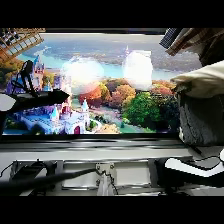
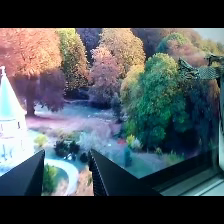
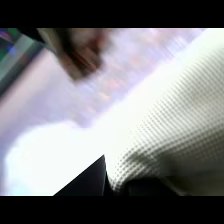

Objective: Fold the clothes and pants, and hang the long-sleeved shirts on hangers.

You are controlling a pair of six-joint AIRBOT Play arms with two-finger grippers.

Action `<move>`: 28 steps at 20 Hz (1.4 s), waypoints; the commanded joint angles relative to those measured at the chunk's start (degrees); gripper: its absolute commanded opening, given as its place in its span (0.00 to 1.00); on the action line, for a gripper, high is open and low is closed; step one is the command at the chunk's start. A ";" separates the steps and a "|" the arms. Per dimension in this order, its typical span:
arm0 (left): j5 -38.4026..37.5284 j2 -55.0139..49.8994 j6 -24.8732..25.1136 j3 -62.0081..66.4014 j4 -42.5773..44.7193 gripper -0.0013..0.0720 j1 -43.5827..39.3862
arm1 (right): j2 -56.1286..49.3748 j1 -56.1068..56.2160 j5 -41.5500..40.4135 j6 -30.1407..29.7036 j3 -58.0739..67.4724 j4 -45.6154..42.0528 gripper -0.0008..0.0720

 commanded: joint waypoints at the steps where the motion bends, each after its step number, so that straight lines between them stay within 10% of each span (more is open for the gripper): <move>1: 0.00 0.00 0.00 -0.02 0.00 0.43 0.00 | 3.23 -0.04 3.89 -0.59 -6.12 -10.62 0.04; 23: 0.02 0.00 0.00 -0.02 0.00 0.43 0.00 | 21.09 -11.39 -3.41 -15.08 -50.93 -26.82 0.06; 24: 0.02 0.00 0.00 -0.02 0.00 0.43 0.00 | 20.65 -11.39 -2.84 -14.84 -50.93 -27.65 0.15; 27: 0.00 0.00 0.00 -0.02 0.00 0.43 0.00 | 20.46 -11.39 0.90 -14.47 -50.71 -28.59 0.82; 28: 0.00 0.00 0.00 -0.02 0.00 0.43 0.00 | 20.55 -11.39 2.27 -14.38 -50.12 -28.79 0.82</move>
